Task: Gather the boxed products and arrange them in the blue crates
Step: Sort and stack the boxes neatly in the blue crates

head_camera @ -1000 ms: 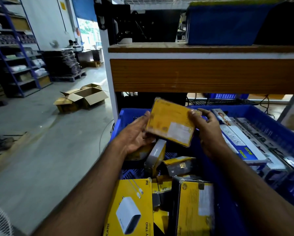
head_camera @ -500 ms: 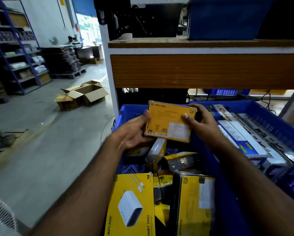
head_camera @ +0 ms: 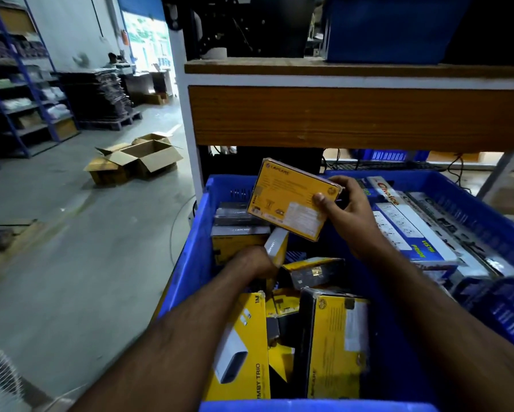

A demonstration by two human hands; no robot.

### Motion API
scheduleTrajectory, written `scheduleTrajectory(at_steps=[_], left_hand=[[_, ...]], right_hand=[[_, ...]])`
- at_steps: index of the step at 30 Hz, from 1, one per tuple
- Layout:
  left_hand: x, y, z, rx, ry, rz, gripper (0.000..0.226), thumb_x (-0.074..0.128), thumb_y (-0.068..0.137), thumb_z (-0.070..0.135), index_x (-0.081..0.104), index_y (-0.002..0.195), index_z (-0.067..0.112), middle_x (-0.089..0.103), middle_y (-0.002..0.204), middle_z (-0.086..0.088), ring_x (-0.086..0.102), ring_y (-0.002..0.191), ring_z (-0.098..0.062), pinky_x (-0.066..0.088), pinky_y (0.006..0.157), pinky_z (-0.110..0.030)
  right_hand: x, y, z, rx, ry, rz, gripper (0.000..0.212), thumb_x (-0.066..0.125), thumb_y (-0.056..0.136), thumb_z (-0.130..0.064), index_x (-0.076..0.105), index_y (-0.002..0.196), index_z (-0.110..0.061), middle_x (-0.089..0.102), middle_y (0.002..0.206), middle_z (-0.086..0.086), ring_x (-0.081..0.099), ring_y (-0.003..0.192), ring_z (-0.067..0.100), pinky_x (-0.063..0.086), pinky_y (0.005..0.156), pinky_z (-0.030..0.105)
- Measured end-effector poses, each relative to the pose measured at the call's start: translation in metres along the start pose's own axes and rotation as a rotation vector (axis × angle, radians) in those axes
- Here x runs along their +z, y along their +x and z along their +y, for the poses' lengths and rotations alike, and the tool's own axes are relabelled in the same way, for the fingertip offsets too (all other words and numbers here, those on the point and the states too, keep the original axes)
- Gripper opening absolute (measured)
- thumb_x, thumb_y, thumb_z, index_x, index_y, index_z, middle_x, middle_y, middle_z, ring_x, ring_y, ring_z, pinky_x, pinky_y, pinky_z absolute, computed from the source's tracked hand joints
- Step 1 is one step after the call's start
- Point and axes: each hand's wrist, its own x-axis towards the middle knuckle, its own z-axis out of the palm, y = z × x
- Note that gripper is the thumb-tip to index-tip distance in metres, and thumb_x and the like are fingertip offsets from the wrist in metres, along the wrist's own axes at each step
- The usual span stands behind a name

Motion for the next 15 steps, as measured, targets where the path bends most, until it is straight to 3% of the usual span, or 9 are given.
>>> scheduleTrajectory(at_steps=[3, 9, 12, 13, 15], left_hand=[[0.0, 0.003, 0.004, 0.042, -0.063, 0.179, 0.033, 0.065, 0.087, 0.033, 0.061, 0.112, 0.011, 0.057, 0.084, -0.001, 0.055, 0.068, -0.015, 0.041, 0.052, -0.024], [0.0, 0.005, 0.016, 0.046, -0.221, 0.295, 0.024, 0.062, 0.091, 0.031, 0.063, 0.105, 0.012, 0.063, 0.086, -0.002, 0.066, 0.077, -0.019, 0.056, 0.066, -0.031], [-0.004, 0.001, 0.029, 0.143, -0.24, 0.428, 0.029, 0.062, 0.093, 0.032, 0.056, 0.111, 0.01, 0.061, 0.086, -0.003, 0.058, 0.069, -0.018, 0.047, 0.05, -0.029], [-0.004, 0.001, 0.034, 0.177, -0.264, 0.435, 0.031, 0.061, 0.093, 0.032, 0.052, 0.115, 0.012, 0.06, 0.089, -0.005, 0.058, 0.073, -0.02, 0.044, 0.051, -0.027], [0.001, 0.005, 0.043, 0.227, -0.336, 0.346, 0.043, 0.06, 0.094, 0.033, 0.046, 0.13, 0.013, 0.063, 0.11, -0.011, 0.062, 0.097, -0.028, 0.047, 0.068, -0.027]], right_hand=[[0.0, 0.0, -0.002, -0.021, 0.009, 0.032, 0.04, 0.063, 0.091, -0.019, 0.046, 0.127, -0.016, 0.061, 0.111, -0.001, 0.065, 0.104, 0.02, 0.058, 0.084, 0.048], [-0.002, 0.005, 0.003, -0.073, -0.03, 0.085, 0.039, 0.067, 0.089, -0.024, 0.047, 0.123, -0.021, 0.059, 0.113, -0.003, 0.063, 0.107, 0.022, 0.057, 0.082, 0.051], [0.0, 0.005, 0.001, -0.132, -0.074, 0.115, 0.038, 0.067, 0.089, -0.028, 0.047, 0.12, -0.025, 0.056, 0.111, -0.011, 0.062, 0.107, 0.02, 0.057, 0.082, 0.051], [0.001, 0.005, 0.0, -0.154, -0.092, 0.133, 0.038, 0.068, 0.089, -0.029, 0.047, 0.12, -0.024, 0.056, 0.11, -0.013, 0.061, 0.107, 0.018, 0.057, 0.082, 0.051], [0.003, 0.004, -0.001, -0.185, -0.123, 0.158, 0.039, 0.068, 0.088, -0.029, 0.047, 0.12, -0.022, 0.056, 0.109, -0.013, 0.06, 0.105, 0.014, 0.057, 0.082, 0.05]])
